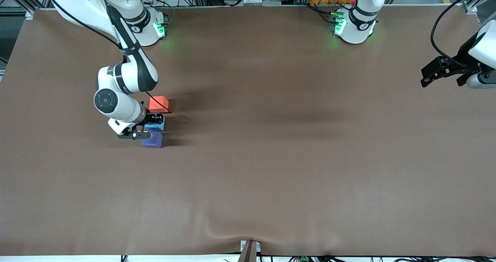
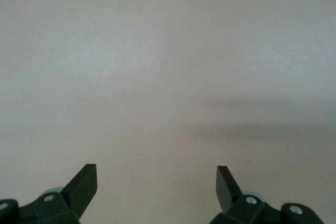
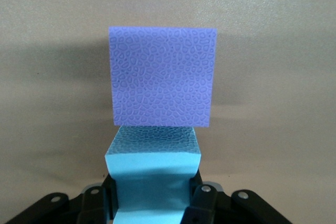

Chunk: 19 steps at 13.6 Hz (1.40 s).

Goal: Place blue block between orange and purple blocks
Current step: 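Lower the blue cube between the orange and purple cubes, open the right gripper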

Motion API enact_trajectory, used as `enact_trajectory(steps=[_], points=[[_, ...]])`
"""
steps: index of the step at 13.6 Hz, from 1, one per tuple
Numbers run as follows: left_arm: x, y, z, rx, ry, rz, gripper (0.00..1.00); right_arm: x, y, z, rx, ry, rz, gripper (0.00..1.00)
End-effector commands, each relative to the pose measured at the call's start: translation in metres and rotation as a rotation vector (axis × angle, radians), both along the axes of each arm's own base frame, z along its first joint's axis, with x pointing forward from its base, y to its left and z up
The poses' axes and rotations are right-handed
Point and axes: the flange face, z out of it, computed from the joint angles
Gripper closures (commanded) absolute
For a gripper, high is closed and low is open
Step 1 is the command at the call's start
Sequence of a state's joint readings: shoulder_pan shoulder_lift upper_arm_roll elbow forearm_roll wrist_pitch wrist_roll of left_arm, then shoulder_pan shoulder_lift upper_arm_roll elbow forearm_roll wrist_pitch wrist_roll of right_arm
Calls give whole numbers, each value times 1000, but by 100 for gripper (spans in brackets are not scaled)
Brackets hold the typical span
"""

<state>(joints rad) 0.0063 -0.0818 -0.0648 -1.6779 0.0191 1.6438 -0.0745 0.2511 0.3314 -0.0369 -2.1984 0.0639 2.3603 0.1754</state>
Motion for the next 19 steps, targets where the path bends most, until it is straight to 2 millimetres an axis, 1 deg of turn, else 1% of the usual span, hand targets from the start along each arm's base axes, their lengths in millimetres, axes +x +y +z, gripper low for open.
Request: enact_trajectory(steps=[1, 3, 6, 7, 8, 9, 10, 13, 15, 16, 19], points=[[-4, 1, 3, -11, 4, -14, 0, -3, -4, -3, 13, -6, -15, 100], [-3, 0, 3, -11, 6, -17, 0, -4, -3, -6, 12, -6, -14, 100], [-4, -10, 1, -9, 11, -34, 0, -7, -3, -13, 13, -22, -14, 100], [-4, -17, -2, -8, 17, -47, 0, -7, -3, -13, 12, -22, -14, 97], [-4, -26, -3, -7, 18, -60, 0, -6, -5, -14, 12, -20, -18, 71], [-4, -30, -5, -6, 21, -63, 0, -6, -6, -14, 11, -19, -21, 31], [-3, -30, -6, -6, 23, -61, 0, -6, -7, -15, 11, -16, -26, 0], [-4, -28, -5, -6, 26, -60, 0, -6, -5, -14, 16, -2, -35, 0], [-5, -27, -5, -5, 31, -58, 0, -4, -1, -2, 24, 23, -44, 0], [-5, -27, -5, -5, 31, -58, 0, 5, 2, 15, 26, 41, -41, 0], [-6, -26, -3, -5, 28, -56, 0, 45, 19, 87, 38, 82, -17, 0]])
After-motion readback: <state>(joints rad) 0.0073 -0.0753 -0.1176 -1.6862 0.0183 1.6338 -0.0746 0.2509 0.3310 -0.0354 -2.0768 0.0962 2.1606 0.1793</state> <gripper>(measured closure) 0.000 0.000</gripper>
